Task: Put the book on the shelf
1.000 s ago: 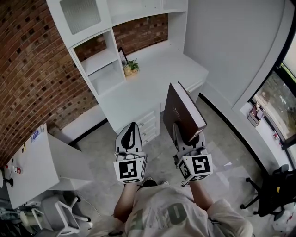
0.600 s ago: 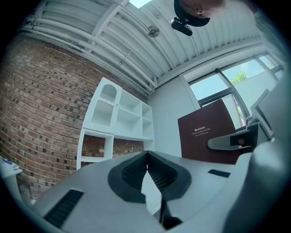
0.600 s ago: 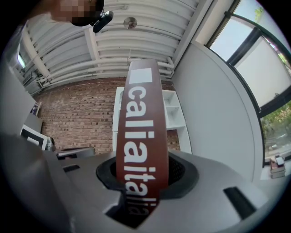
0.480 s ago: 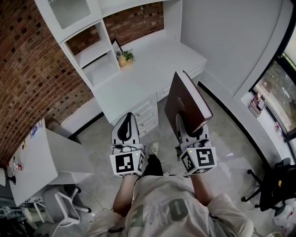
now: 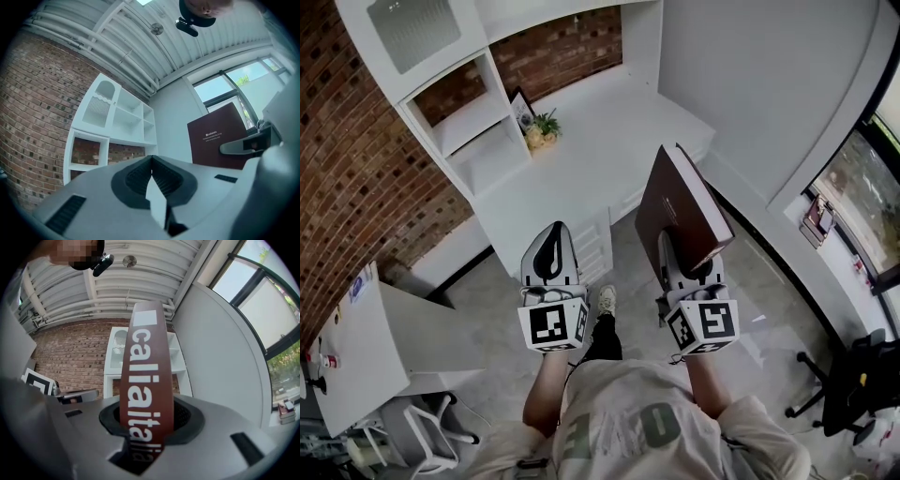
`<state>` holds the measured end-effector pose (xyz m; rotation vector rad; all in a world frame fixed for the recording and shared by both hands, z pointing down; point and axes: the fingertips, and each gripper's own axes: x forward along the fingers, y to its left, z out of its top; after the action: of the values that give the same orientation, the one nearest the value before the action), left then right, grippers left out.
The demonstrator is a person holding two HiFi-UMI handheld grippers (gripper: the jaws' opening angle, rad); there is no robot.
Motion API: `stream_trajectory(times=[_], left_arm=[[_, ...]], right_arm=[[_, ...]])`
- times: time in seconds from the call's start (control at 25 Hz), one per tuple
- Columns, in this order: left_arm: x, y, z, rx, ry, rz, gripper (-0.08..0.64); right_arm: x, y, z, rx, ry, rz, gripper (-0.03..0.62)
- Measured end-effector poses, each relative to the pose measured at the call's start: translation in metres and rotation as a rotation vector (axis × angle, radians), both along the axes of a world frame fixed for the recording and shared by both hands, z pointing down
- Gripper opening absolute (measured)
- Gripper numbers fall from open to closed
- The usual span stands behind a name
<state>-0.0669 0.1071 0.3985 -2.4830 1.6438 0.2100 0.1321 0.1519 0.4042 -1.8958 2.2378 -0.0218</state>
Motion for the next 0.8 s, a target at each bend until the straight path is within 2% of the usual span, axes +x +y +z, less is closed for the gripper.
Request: stream_trajectory(times=[0.2,0.52,0.8], left_arm=[[0.001,-0.07,-0.01,0.028,0.01,-0.013,0.012],[-0.011,-0.205,-0.031,0.014,0.037,-0.029,0.012],[-0.009,-0.309,-0.048,0.046,0.032,-0.017,0.012]], right_arm=[[-0.005,-0.069,-0.001,-0.003,0.021,-0.02,0.152],[-0.028,-0.204,-0.028,0.018,0.074,-0.066,0.15],[-0.029,-0.318,-0.046,0.046,0.07,-0.06,0.15]])
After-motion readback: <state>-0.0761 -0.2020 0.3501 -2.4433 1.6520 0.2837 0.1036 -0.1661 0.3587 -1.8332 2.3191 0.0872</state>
